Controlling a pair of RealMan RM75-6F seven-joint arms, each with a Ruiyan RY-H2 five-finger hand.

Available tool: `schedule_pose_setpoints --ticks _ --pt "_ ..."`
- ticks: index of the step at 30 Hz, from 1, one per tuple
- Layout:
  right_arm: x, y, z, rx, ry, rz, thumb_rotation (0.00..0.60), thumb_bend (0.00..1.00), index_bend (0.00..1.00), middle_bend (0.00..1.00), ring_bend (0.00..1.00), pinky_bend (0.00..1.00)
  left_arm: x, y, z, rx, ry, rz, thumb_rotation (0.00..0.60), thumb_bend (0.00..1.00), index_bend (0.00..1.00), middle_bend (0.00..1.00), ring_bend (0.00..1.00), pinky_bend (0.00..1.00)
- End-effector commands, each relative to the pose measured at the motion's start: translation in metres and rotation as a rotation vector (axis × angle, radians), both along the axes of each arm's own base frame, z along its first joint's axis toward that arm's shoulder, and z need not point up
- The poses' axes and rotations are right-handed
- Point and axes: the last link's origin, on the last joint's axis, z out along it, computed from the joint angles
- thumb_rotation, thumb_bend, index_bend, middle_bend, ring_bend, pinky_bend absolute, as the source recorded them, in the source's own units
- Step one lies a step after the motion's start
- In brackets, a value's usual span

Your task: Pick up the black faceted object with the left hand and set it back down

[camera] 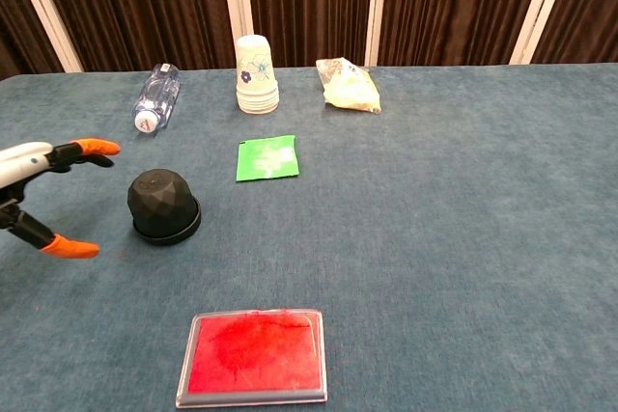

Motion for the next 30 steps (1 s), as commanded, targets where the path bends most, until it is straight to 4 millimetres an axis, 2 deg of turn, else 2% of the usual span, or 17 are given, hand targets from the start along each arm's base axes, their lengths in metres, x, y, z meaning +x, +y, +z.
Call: schedule_pose_setpoints --ticks 1,10,21,30 --pt "0.0 0.0 0.0 0.0 0.0 -0.002 0.6 0.29 0.05 0.02 0.06 0.01 0.004 0.003 -0.006 -0.009 -0.003 -0.006 0.6 0.1 0.08 0.1 0.0 0.01" --pt "-0.001 -0.002 0.0 0.002 -0.001 -0.006 0.6 0.29 0.05 0.02 0.06 0.01 0.019 0.004 -0.024 -0.048 -0.047 -0.022 0.6 0.1 0.08 0.12 0.0 0.0" --pt "-0.002 -0.002 0.0 0.007 -0.003 -0.007 0.6 0.29 0.05 0.02 0.06 0.01 0.01 0.012 -0.039 -0.036 -0.164 0.04 0.6 0.1 0.08 0.13 0.0 0.0" --pt "-0.003 -0.002 -0.002 0.014 -0.006 -0.011 0.6 0.29 0.05 0.02 0.06 0.01 0.016 0.018 -0.049 -0.014 -0.196 0.003 0.6 0.1 0.08 0.13 0.0 0.0"
